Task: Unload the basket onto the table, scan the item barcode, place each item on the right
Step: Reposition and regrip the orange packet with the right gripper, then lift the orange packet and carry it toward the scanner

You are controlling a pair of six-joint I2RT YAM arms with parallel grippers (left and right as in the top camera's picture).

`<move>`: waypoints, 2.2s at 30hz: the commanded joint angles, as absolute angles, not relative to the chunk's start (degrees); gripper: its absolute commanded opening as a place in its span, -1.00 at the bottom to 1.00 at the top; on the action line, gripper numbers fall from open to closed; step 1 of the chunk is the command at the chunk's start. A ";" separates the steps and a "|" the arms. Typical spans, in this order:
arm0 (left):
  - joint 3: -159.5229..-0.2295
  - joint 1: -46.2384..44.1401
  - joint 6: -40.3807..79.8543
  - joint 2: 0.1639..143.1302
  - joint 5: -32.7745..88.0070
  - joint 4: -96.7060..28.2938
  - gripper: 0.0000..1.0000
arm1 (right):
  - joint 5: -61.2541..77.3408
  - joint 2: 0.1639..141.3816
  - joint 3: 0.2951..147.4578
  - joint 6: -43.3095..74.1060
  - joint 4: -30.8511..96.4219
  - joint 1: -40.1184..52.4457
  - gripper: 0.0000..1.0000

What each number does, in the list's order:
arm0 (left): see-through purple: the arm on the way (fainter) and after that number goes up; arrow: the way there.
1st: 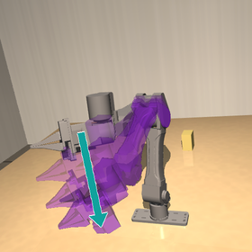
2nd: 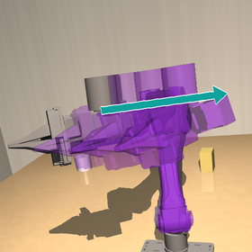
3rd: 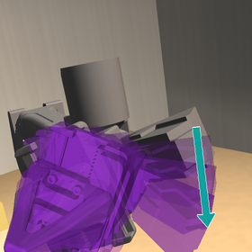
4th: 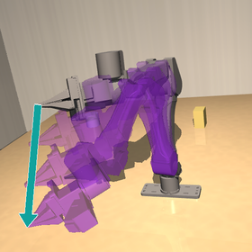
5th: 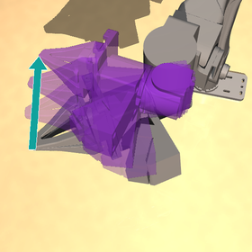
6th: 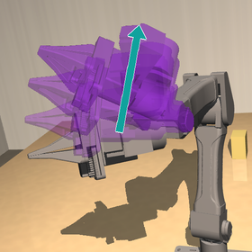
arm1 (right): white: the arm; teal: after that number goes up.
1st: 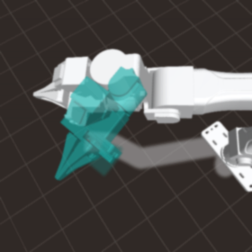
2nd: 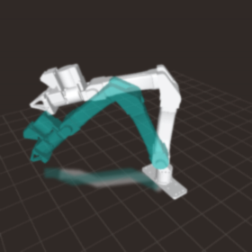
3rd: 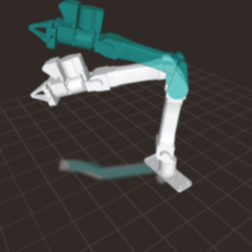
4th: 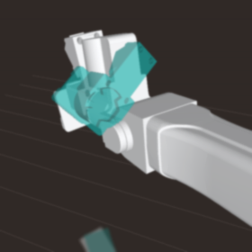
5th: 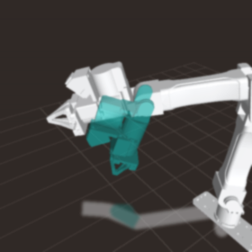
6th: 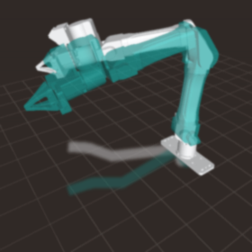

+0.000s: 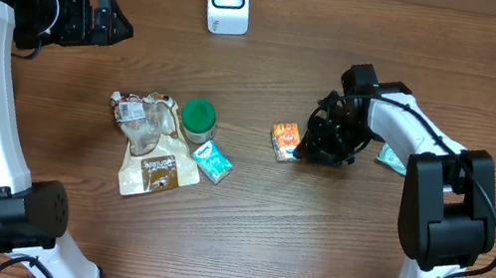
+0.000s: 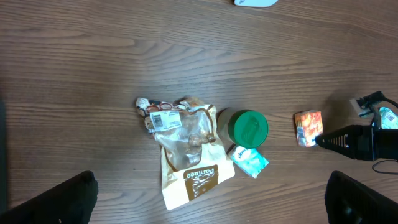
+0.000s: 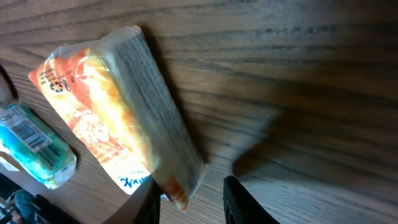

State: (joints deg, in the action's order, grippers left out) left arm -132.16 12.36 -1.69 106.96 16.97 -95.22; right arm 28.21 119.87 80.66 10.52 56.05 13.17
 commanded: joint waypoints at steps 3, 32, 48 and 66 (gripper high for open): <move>-133.08 11.97 -2.61 106.48 17.41 -95.33 0.99 | 29.34 119.92 80.31 12.27 54.48 13.50 -0.39; -133.08 11.97 -2.61 106.48 17.41 -95.33 0.99 | 26.63 119.94 75.77 19.62 45.60 16.78 -0.50; -133.08 11.97 -2.61 106.48 17.41 -95.33 0.99 | 40.62 114.61 77.84 16.80 46.76 14.17 -0.92; -133.08 11.97 -2.61 106.48 17.41 -95.33 0.99 | 86.41 104.66 78.04 15.27 36.60 10.37 -0.92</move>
State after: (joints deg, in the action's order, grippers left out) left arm -132.16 12.36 -1.69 106.96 16.97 -95.20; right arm 72.47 105.38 77.25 15.22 39.09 10.48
